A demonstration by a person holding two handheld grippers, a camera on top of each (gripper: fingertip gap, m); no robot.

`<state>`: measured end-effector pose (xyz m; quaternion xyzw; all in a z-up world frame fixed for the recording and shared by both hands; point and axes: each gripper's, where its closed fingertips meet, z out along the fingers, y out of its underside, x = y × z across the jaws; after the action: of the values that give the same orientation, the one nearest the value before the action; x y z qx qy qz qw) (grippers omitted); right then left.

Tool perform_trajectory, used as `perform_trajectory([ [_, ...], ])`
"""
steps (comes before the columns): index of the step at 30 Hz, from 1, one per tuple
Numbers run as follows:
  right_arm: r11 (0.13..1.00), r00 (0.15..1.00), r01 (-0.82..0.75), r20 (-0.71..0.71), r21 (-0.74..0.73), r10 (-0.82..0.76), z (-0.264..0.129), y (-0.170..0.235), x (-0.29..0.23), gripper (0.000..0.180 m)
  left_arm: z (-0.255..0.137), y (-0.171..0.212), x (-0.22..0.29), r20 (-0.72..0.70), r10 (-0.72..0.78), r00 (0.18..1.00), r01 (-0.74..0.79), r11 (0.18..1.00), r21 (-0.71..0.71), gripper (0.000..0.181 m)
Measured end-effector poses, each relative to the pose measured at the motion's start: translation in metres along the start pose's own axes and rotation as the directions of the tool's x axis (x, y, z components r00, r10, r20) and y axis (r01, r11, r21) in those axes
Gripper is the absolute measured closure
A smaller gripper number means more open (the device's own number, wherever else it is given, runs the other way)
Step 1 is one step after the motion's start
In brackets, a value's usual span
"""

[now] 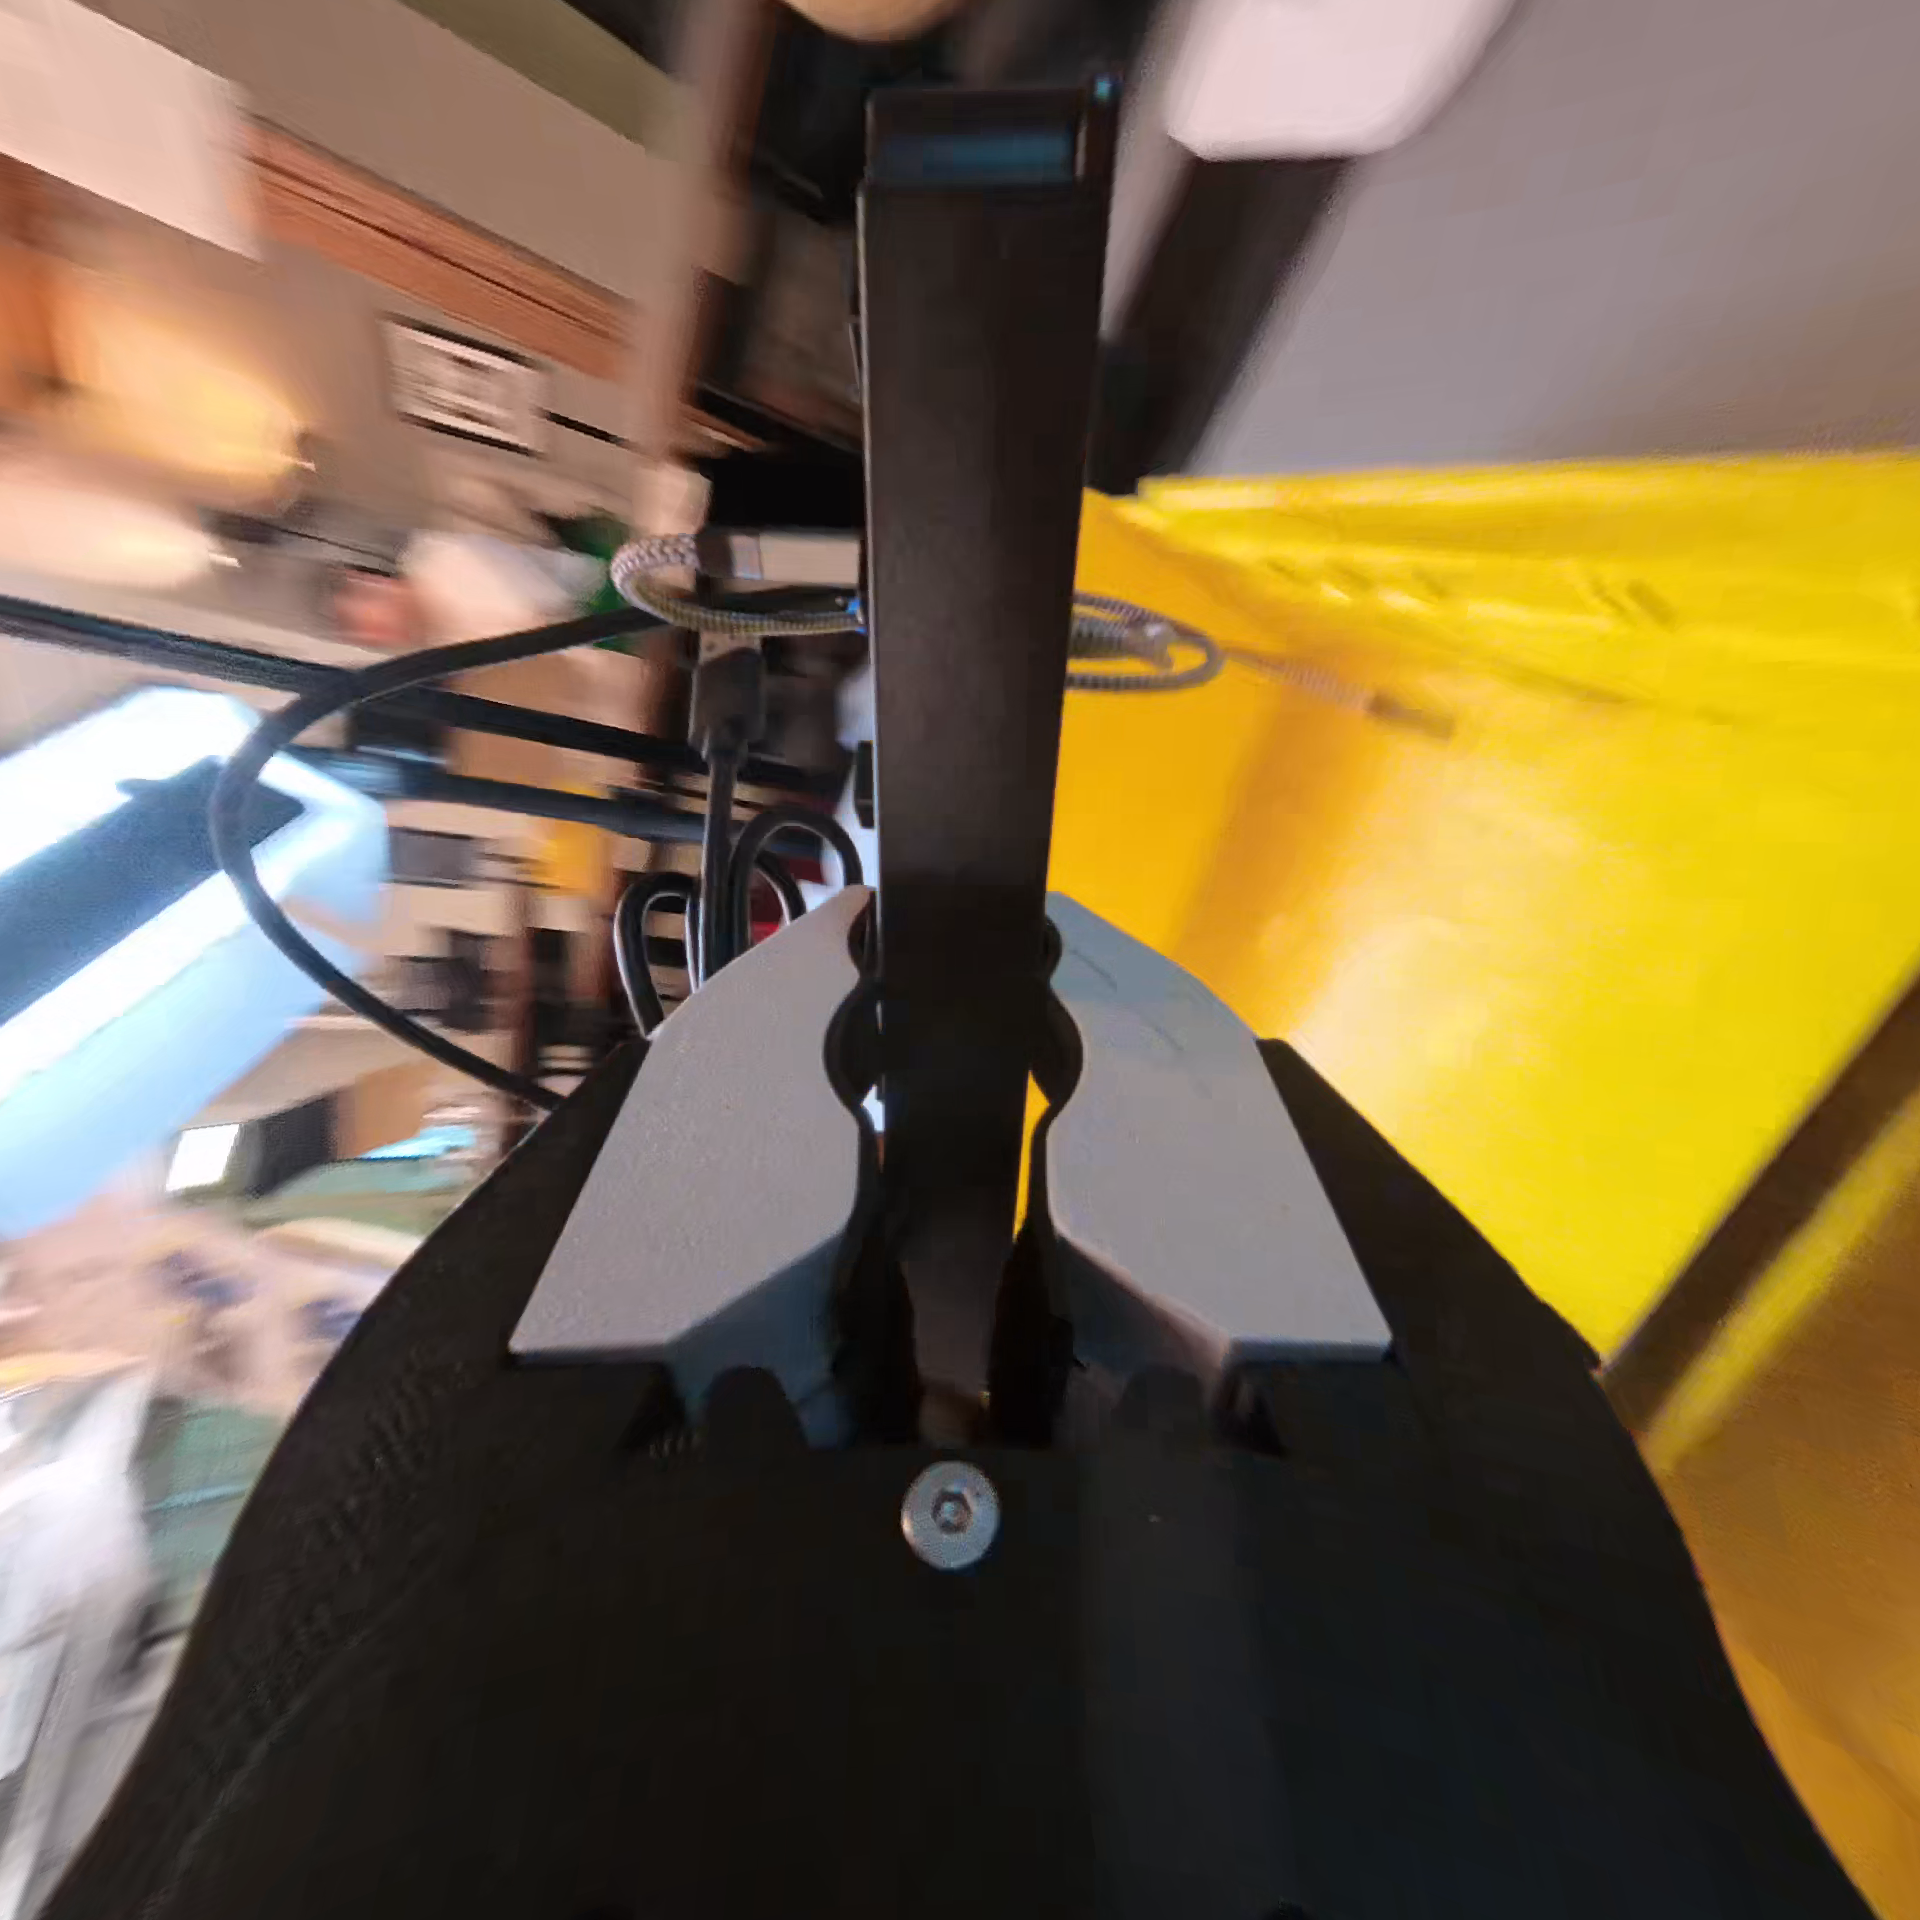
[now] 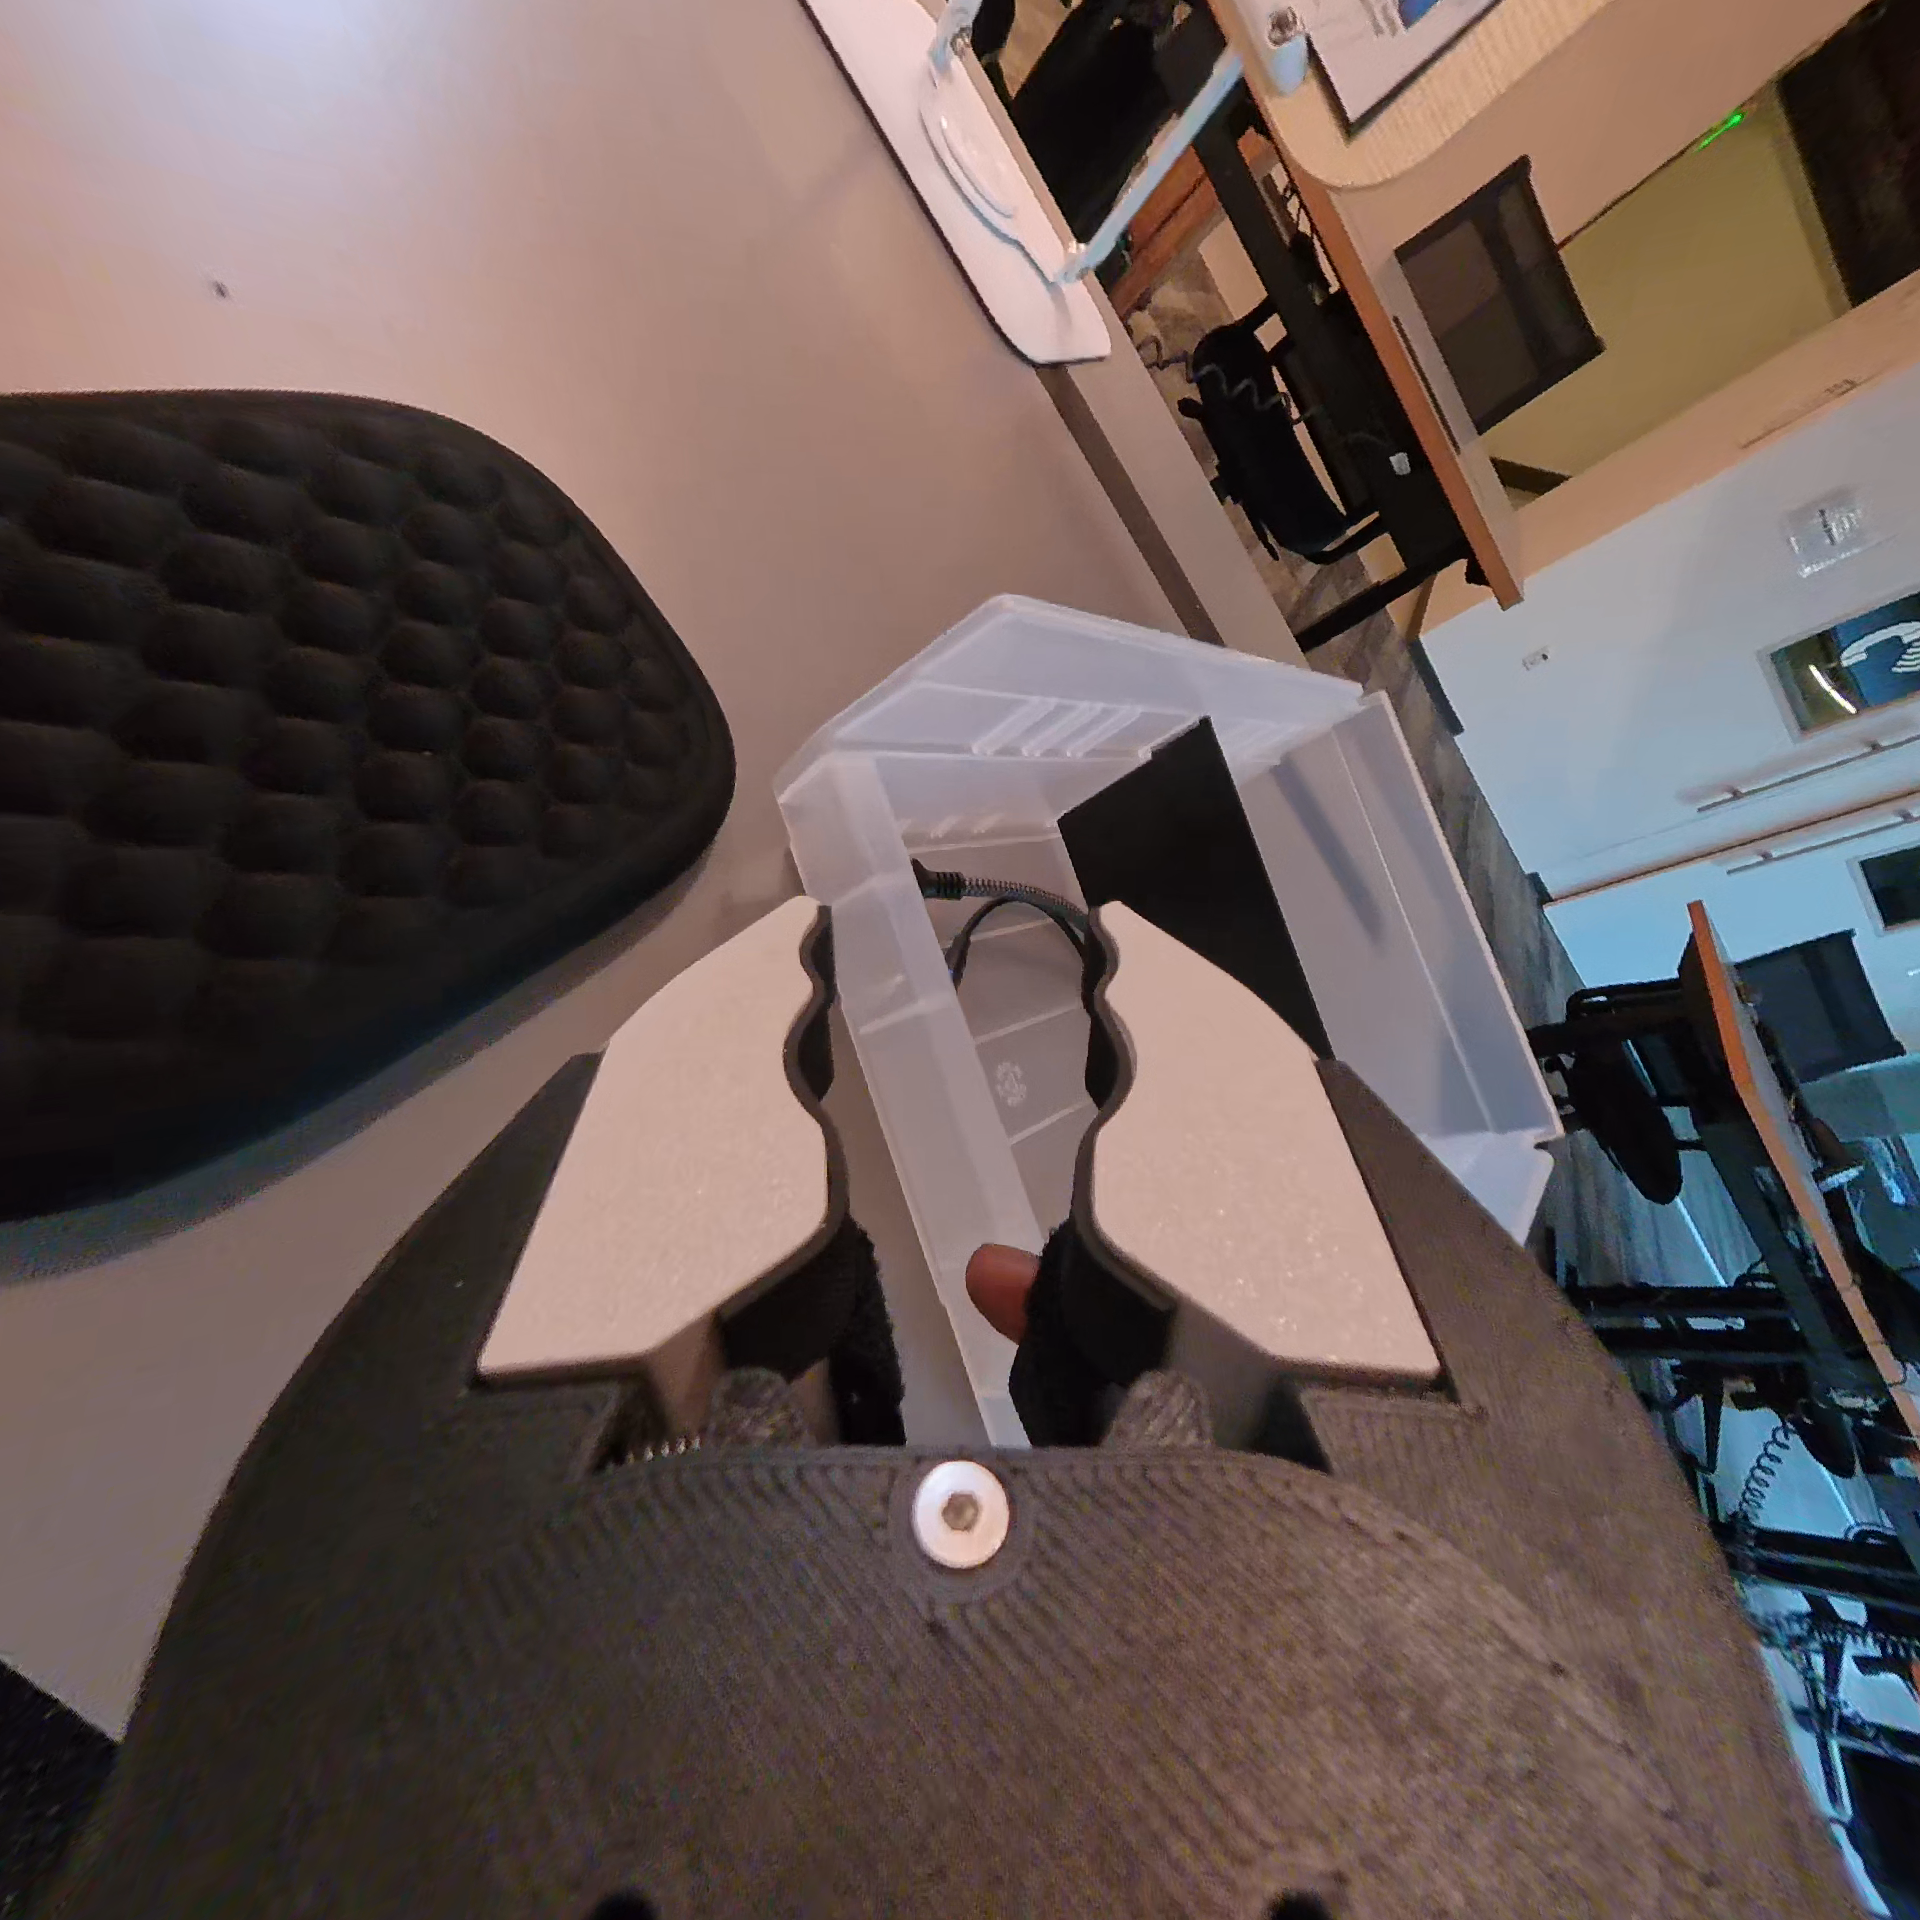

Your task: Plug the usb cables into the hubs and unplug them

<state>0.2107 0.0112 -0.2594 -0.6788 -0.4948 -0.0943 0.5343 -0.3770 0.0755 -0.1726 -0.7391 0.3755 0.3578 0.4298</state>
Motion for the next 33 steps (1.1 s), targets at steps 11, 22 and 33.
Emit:
perform_trajectory([
  [11,0.732,0.923,-0.364,0.330,0.576,0.199,-0.012,-0.167,-0.034,0.124,-0.119,-0.138,-0.001,0.680,0.176,0.712,-0.403,0.895,0.191,0.155],
  [22,0.757,0.840,-0.453,0.510,0.471,0.185,0.020,-0.258,-0.091,0.111,-0.147,-0.237,0.118,0.757,0.362,0.544,-0.766,0.583,0.271,0.156],
  [33,0.775,0.885,-0.404,0.423,0.486,0.196,0.048,-0.243,-0.104,0.126,-0.143,-0.261,0.151,0.774,0.528,0.350,-0.917,0.362,0.167,0.150],
])
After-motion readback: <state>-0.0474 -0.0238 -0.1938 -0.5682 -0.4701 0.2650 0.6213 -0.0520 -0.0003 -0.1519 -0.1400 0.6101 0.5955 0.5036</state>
